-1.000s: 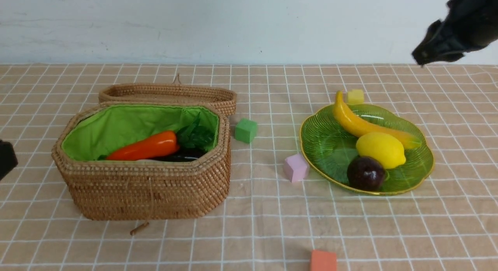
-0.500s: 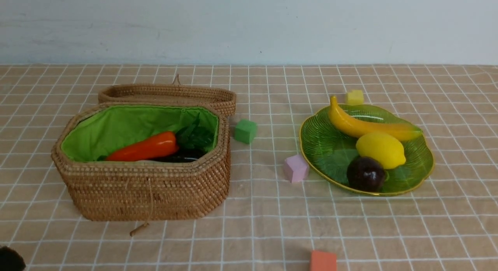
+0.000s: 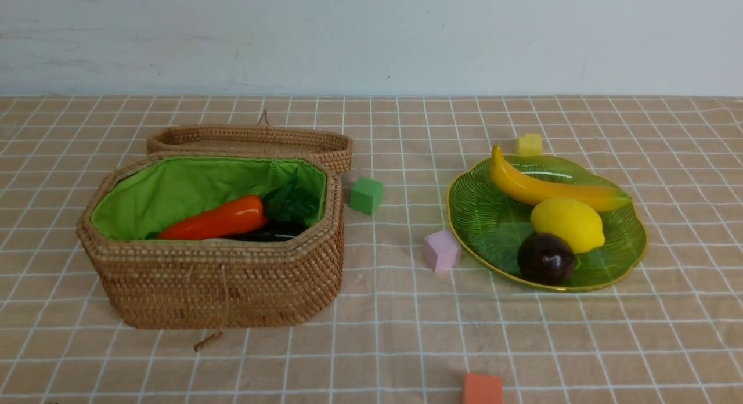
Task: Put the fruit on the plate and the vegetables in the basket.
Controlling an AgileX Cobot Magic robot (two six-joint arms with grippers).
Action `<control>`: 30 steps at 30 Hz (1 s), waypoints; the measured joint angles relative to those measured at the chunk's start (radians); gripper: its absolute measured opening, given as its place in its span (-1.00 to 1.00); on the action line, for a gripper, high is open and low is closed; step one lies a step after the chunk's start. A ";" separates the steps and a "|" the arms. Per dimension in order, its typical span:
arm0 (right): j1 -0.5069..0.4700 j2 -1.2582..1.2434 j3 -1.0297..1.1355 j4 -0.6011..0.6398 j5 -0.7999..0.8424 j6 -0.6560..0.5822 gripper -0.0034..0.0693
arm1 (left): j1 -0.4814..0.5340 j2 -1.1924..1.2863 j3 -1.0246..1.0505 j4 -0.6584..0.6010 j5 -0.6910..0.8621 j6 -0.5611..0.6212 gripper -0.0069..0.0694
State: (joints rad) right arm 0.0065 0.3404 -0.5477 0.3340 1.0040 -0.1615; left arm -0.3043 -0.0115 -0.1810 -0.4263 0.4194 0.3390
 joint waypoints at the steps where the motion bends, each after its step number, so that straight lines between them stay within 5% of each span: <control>1: 0.000 -0.012 0.001 0.000 0.005 0.001 -0.83 | 0.000 0.000 0.004 0.000 0.011 0.000 -0.85; 7: 0.000 -0.037 0.004 -0.018 0.005 0.005 -0.82 | 0.000 0.000 0.005 0.000 0.046 0.000 -0.85; 10: 0.000 -0.052 0.029 -0.040 -0.113 0.017 -0.86 | 0.000 0.000 0.005 0.000 0.049 0.000 -0.85; 14: -0.012 -0.173 0.252 -0.091 -0.497 0.025 -0.93 | 0.000 0.000 0.006 0.000 0.052 0.000 -0.85; 19: -0.012 -0.330 0.518 -0.155 -0.656 0.098 -0.93 | 0.000 0.000 0.007 0.000 0.052 0.000 -0.85; 30: -0.012 -0.349 0.566 -0.238 -0.630 0.182 -0.93 | 0.000 0.000 0.011 -0.001 0.058 0.000 -0.85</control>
State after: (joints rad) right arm -0.0050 -0.0086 0.0183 0.0961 0.3737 0.0202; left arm -0.3043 -0.0115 -0.1704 -0.4272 0.4776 0.3390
